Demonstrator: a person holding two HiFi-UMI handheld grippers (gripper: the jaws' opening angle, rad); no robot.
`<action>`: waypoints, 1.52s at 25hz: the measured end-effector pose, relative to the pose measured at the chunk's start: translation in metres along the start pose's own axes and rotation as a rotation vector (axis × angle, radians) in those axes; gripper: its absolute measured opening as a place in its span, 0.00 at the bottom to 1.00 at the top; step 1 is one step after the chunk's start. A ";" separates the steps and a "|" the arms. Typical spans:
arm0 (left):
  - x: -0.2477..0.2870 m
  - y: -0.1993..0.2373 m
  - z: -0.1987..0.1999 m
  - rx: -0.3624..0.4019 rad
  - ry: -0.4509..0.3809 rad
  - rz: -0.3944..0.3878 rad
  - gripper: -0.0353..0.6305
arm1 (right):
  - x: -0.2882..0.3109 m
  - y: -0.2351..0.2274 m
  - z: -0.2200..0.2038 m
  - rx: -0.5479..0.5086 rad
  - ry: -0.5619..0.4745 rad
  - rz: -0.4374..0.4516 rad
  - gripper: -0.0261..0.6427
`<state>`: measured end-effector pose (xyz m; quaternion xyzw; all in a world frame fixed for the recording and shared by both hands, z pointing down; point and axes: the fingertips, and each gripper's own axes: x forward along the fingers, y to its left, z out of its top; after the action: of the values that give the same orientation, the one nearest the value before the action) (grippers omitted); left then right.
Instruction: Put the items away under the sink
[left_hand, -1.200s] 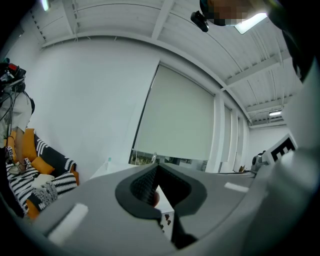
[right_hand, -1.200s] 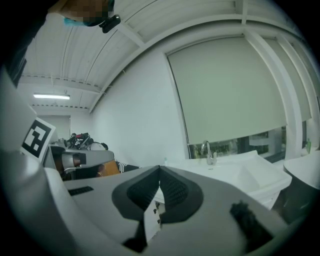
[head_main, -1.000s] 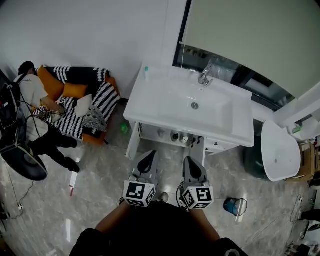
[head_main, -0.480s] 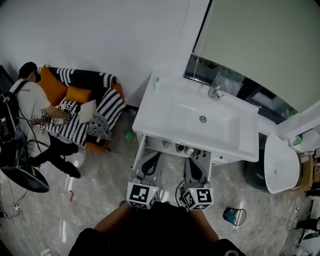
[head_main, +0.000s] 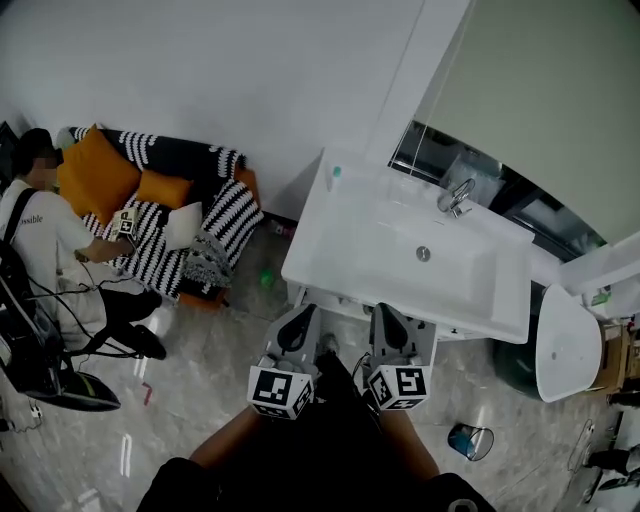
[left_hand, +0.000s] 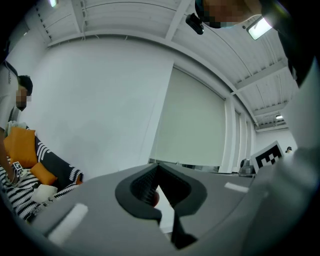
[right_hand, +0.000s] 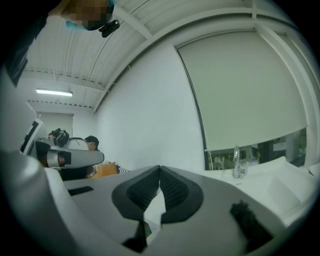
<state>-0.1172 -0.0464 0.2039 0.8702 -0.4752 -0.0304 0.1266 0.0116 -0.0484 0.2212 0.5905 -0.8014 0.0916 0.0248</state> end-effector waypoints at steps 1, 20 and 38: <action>0.010 0.006 0.002 -0.002 0.006 0.007 0.07 | 0.013 -0.004 0.004 0.000 0.002 0.007 0.06; 0.193 0.088 0.008 -0.012 0.006 0.102 0.07 | 0.232 -0.088 -0.006 -0.026 0.082 0.123 0.06; 0.288 0.152 -0.010 -0.037 0.063 0.191 0.07 | 0.373 -0.114 -0.069 -0.022 0.222 0.211 0.17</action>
<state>-0.0824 -0.3633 0.2706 0.8191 -0.5509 0.0004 0.1598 0.0033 -0.4198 0.3575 0.4889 -0.8524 0.1494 0.1099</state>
